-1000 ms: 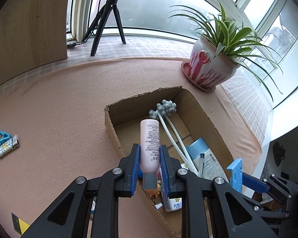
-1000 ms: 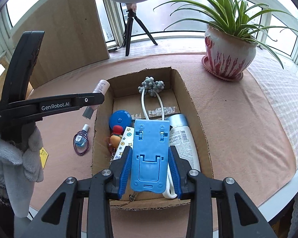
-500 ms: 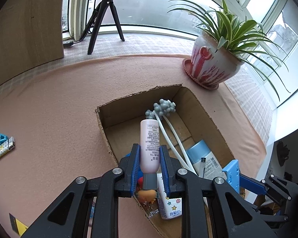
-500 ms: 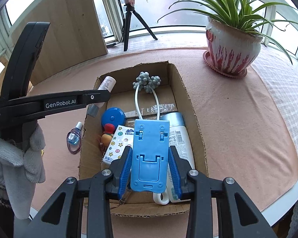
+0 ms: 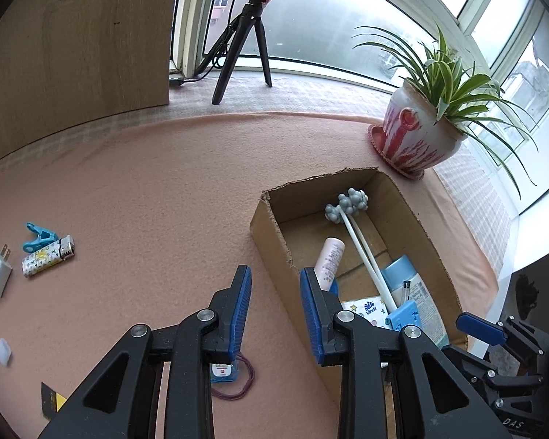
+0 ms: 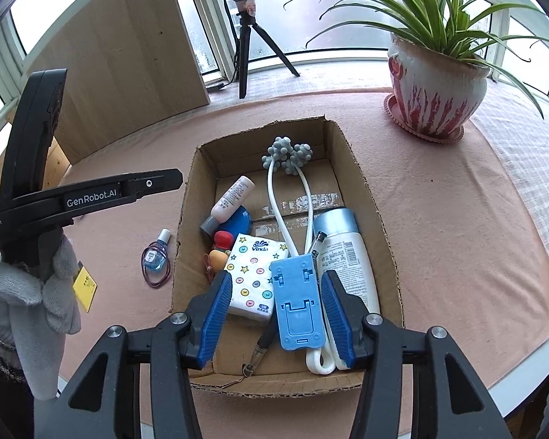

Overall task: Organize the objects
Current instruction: 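Grasp the purple cord with the left gripper while the right grasps the blue eye-drop bottle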

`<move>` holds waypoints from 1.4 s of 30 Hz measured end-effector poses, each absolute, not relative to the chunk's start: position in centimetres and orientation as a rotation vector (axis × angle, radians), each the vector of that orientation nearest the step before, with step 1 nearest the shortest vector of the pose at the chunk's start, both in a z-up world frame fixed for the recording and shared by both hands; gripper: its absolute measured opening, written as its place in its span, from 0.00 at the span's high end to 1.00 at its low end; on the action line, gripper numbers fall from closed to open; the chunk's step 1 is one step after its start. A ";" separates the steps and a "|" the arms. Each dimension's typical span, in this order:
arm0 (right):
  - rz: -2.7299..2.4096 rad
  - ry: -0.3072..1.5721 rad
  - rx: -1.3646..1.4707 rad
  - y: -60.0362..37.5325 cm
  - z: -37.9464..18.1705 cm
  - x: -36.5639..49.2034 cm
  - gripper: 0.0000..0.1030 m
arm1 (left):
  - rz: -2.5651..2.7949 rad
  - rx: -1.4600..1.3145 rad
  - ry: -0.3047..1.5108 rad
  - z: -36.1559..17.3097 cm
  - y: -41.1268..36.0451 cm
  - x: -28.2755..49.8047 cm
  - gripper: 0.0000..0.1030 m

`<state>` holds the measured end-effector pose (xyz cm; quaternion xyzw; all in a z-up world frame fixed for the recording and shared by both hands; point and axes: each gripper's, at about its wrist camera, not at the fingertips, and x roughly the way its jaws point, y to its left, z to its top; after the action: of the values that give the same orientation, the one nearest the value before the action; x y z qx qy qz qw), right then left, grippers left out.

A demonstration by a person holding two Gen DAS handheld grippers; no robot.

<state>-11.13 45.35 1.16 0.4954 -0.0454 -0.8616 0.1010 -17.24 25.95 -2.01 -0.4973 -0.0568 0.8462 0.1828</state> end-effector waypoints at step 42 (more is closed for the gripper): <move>-2.517 -0.212 1.517 38.8 1.0 -9.0 0.54 | 2.121 -1.570 0.016 -8.4 21.4 -9.7 0.97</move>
<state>-8.99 38.75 0.96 0.5125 -0.0716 -0.8502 0.0973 -9.66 21.38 -8.41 -0.5762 0.0059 0.7784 0.2490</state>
